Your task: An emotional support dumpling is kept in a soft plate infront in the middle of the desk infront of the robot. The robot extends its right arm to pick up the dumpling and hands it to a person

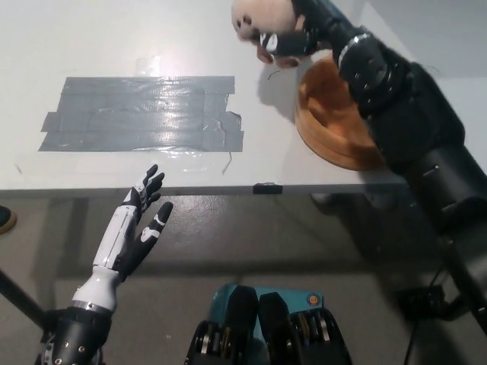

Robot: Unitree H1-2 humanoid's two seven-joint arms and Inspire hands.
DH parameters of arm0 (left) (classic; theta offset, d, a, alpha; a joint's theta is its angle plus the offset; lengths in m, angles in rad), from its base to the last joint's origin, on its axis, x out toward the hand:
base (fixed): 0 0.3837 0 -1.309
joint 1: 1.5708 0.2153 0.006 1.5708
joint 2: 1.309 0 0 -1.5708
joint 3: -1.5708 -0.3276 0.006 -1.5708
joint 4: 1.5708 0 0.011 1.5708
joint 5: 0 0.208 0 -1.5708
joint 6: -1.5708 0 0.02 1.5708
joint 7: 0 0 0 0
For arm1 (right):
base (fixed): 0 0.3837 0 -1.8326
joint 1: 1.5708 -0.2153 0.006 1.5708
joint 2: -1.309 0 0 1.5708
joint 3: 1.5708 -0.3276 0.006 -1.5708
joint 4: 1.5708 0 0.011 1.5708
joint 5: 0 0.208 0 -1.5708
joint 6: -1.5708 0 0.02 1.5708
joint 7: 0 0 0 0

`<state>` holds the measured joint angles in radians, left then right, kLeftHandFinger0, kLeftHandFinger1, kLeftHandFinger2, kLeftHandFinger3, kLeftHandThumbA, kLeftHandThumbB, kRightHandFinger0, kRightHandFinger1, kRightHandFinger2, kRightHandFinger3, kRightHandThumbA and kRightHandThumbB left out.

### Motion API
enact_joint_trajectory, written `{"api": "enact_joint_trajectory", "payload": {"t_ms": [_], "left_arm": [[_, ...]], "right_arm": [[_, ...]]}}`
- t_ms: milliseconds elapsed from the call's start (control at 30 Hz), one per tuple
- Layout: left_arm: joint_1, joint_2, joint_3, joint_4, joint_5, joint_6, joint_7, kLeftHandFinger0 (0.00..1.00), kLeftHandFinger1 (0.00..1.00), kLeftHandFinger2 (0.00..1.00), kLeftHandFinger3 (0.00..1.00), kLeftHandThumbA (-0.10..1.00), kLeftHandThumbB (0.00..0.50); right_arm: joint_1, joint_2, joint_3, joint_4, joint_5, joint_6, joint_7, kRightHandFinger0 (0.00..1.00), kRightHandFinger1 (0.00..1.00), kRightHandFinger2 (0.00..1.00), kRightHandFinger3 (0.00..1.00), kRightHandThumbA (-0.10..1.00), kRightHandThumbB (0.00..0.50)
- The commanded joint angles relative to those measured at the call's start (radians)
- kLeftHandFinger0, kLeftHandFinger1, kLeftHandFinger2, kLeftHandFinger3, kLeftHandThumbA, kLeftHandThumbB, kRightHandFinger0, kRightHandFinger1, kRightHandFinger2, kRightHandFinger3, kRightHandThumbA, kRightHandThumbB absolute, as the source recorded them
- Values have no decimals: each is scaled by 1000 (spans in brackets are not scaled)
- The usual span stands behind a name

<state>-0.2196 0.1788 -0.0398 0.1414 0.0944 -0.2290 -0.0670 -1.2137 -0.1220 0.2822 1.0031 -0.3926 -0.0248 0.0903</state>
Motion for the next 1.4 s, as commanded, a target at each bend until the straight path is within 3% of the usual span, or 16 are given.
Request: {"api": "enact_joint_trajectory", "payload": {"t_ms": [0, 100, 267, 300, 333, 367, 400, 433, 467, 533, 567, 800, 967, 1133, 1300, 1367], "left_arm": [[-19, 16, 7, -14, -6, -33, -8, 1000, 1000, 1000, 1000, 802, 272], [-21, 18, 7, -14, 0, -27, -7, 1000, 1000, 1000, 1000, 810, 267], [-21, 17, 8, -14, -7, -29, -9, 1000, 1000, 1000, 1000, 802, 263], [-21, 17, 8, -15, -4, -27, -8, 1000, 1000, 1000, 1000, 802, 264], [-21, 18, 8, -14, -2, -28, -8, 1000, 1000, 1000, 1000, 800, 258], [-22, 18, 8, -13, -3, -28, -8, 1000, 1000, 1000, 1000, 800, 258], [-21, 17, 8, -15, -10, -24, -12, 1000, 1000, 1000, 1000, 795, 259], [-21, 17, 8, -15, -12, -23, -13, 1000, 1000, 1000, 1000, 794, 259], [-22, 17, 8, -13, -12, -26, -13, 1000, 1000, 1000, 1000, 792, 258], [-22, 17, 7, -10, -4, -30, -9, 1000, 1000, 1000, 1000, 795, 255], [-24, 17, 5, -9, 2, -34, -7, 1000, 1000, 1000, 1000, 799, 251], [-28, 20, 5, -8, 13, -37, -3, 1000, 1000, 1000, 1000, 805, 254], [-27, 21, 4, -10, 5, -33, -10, 1000, 1000, 1000, 1000, 803, 253], [-31, 17, 7, -12, -5, -17, -11, 1000, 1000, 1000, 1000, 796, 274], [-30, 23, 5, -13, -14, -29, -21, 1000, 1000, 1000, 1000, 784, 237], [-20, 18, 5, -19, -15, -17, -18, 1000, 1000, 1000, 1000, 784, 253]], "right_arm": [[-85, 0, 5, 50, -14, -98, -80, 0, 443, 811, 824, -100, 164], [-77, -2, 9, 69, -10, -114, -72, 0, 425, 752, 770, -100, 167], [-63, -14, 31, 63, -24, -99, -38, 17, 516, 841, 867, -100, 156], [-61, -18, 40, 59, -28, -90, -16, 39, 548, 856, 888, -100, 160], [-60, -24, 57, 51, -41, -64, 13, 146, 630, 908, 917, -100, 197], [-60, -25, 60, 50, -41, -61, 15, 146, 630, 908, 917, -100, 197], [-61, -32, 76, 20, -48, 7, 79, 633, 1000, 1000, 1000, 248, 336], [-61, -35, 82, 11, -49, 25, 98, 823, 1000, 1000, 1000, 274, 344], [-60, -39, 79, 0, -32, 46, 134, 1000, 1000, 1000, 1000, 396, 377], [-66, -49, 85, 12, -15, 41, 189, 1000, 1000, 1000, 1000, 550, 491], [-65, -54, 87, 7, -15, 41, 193, 1000, 1000, 1000, 1000, 597, 498], [-54, -74, 68, -79, -33, 58, 118, 1000, 1000, 1000, 1000, 810, 500], [-19, -102, 13, -248, -25, 61, 59, 1000, 1000, 1000, 1000, 823, 494], [47, -144, -63, -552, -14, 110, 71, 1000, 1000, 1000, 1000, 930, 492], [242, -159, -141, -1018, 76, 194, 155, 1000, 1000, 1000, 1000, 909, 466], [321, -160, -144, -1130, 87, 209, 171, 1000, 1000, 1000, 1000, 950, 458]]}}
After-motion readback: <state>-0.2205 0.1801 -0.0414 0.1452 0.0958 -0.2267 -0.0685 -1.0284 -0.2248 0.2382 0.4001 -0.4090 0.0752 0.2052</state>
